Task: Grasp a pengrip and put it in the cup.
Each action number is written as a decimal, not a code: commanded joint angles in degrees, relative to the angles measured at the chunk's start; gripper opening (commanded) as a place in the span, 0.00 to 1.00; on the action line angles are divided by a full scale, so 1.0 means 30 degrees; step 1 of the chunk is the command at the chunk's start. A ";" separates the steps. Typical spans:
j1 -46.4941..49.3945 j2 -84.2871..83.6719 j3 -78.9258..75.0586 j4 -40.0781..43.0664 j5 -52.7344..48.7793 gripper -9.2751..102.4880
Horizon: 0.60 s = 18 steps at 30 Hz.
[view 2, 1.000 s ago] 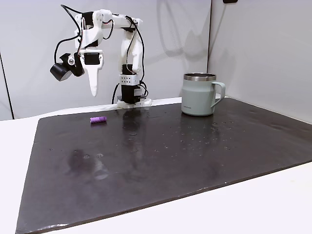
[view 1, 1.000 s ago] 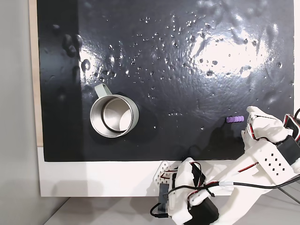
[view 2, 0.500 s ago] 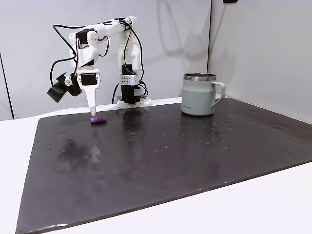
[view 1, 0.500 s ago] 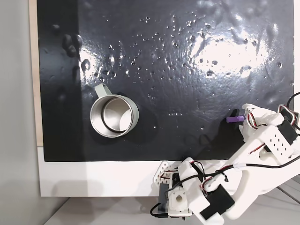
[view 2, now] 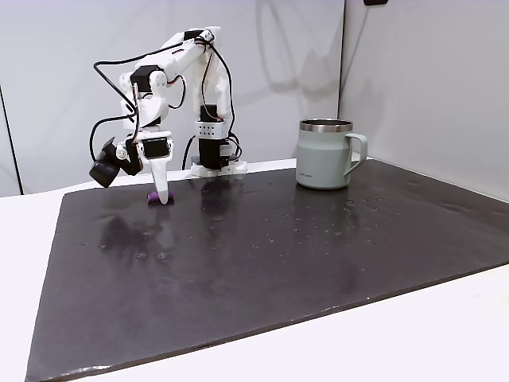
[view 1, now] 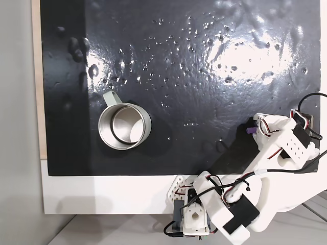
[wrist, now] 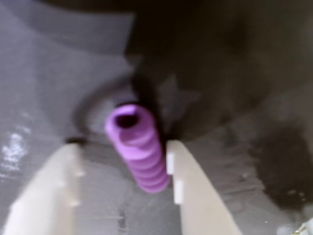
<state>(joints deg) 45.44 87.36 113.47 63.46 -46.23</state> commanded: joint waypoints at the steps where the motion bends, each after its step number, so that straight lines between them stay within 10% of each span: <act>1: 0.0029 -0.0029 -0.0117 -0.0176 -0.0088 0.13; 18: -0.0732 0.6504 -0.3340 0.5420 0.1523 0.08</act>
<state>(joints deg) 44.30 98.53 107.75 75.85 -42.80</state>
